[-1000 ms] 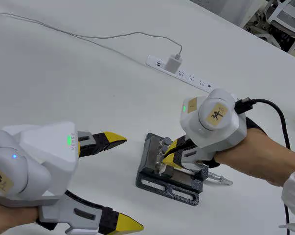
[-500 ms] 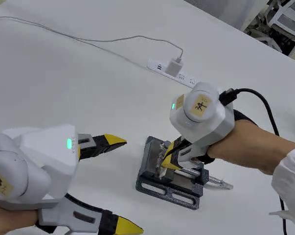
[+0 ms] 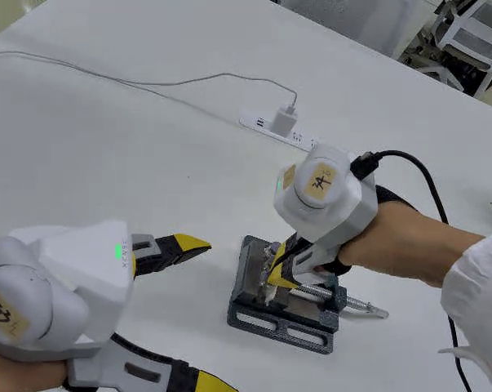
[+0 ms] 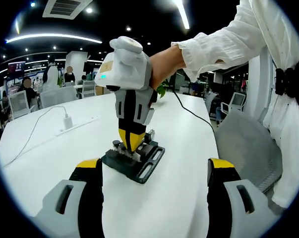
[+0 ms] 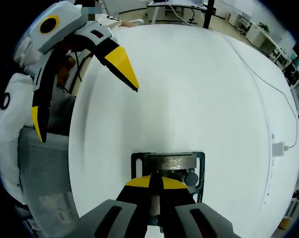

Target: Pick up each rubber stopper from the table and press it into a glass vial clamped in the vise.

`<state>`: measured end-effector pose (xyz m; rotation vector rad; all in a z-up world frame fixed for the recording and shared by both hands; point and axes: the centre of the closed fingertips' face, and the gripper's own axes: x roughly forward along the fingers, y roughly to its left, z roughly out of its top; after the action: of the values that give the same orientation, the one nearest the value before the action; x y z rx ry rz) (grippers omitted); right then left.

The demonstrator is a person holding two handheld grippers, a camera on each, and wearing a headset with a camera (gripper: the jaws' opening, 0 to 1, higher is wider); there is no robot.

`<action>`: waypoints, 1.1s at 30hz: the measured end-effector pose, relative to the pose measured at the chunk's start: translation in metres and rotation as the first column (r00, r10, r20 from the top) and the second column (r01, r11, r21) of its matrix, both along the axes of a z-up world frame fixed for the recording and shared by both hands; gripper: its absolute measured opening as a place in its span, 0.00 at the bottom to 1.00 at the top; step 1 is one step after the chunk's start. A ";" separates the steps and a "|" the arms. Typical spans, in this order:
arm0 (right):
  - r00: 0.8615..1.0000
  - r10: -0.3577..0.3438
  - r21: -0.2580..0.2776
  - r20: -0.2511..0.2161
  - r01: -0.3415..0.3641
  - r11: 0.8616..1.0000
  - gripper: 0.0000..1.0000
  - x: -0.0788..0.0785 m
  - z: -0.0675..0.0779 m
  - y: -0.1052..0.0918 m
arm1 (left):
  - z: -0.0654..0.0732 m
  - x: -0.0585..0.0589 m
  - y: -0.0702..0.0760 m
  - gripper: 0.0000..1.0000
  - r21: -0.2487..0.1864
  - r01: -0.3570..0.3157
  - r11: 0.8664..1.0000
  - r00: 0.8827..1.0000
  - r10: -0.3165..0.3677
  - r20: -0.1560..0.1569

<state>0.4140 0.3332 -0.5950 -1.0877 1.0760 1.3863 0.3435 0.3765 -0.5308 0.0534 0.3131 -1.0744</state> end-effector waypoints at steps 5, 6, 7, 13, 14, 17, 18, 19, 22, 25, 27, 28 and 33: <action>1.000 -0.011 0.044 0.019 0.010 0.999 0.02 0.000 0.001 -0.001 | 0.001 -0.001 0.006 0.86 0.023 -0.010 1.000 1.000 0.010 0.002; 1.000 -0.010 0.050 0.022 0.009 0.999 0.02 0.000 0.002 -0.001 | 0.001 -0.002 0.006 0.86 0.025 -0.010 1.000 1.000 0.010 0.003; 1.000 -0.010 0.056 0.025 0.008 0.998 0.02 0.000 0.002 -0.001 | 0.001 -0.002 0.007 0.86 0.027 -0.011 1.000 1.000 0.011 0.003; 0.998 -0.032 0.103 0.047 0.027 0.994 0.01 0.000 0.003 -0.001 | 0.004 -0.004 0.012 0.86 0.035 -0.027 0.999 1.000 0.026 0.005; 0.998 -0.037 0.108 0.049 0.032 0.994 0.01 0.000 0.003 -0.001 | 0.005 -0.004 0.012 0.86 0.035 -0.030 0.999 1.000 0.030 0.005; 0.997 -0.052 0.135 0.054 0.044 0.990 0.00 0.000 0.005 0.000 | 0.006 -0.005 0.014 0.86 0.039 -0.034 0.999 0.999 0.034 0.005; 0.996 -0.066 0.150 0.058 0.057 0.987 0.00 0.001 0.009 0.001 | 0.007 -0.005 0.015 0.86 0.043 -0.036 0.998 0.999 0.036 0.005; 0.995 -0.077 0.166 0.066 0.065 0.984 0.00 0.003 0.012 0.002 | 0.006 -0.005 0.015 0.86 0.046 -0.037 0.998 0.999 0.037 0.005; 0.992 -0.101 0.200 0.070 0.085 0.976 0.00 0.006 0.022 0.002 | 0.006 -0.006 0.017 0.86 0.050 -0.040 0.998 0.999 0.040 0.004; 0.987 -0.138 0.245 0.082 0.114 0.963 0.01 0.009 0.034 -0.001 | 0.007 -0.006 0.018 0.86 0.057 -0.041 0.998 0.999 0.041 0.004; 0.984 -0.158 0.269 0.079 0.132 0.954 0.01 0.009 0.040 -0.003 | 0.007 -0.006 0.018 0.86 0.058 -0.040 0.998 0.999 0.040 0.003; 0.981 -0.176 0.288 0.077 0.147 0.946 0.02 0.009 0.043 -0.005 | 0.008 -0.006 0.018 0.86 0.059 -0.040 0.997 0.999 0.040 0.003; 0.971 -0.226 0.333 0.081 0.188 0.924 0.04 0.004 0.052 -0.020 | 0.010 -0.005 0.018 0.86 0.057 -0.043 0.997 0.999 0.043 0.003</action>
<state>0.4177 0.3129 -0.5427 -0.7813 0.8164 1.2579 0.3384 0.3943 -0.5204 0.0985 0.3415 -1.0230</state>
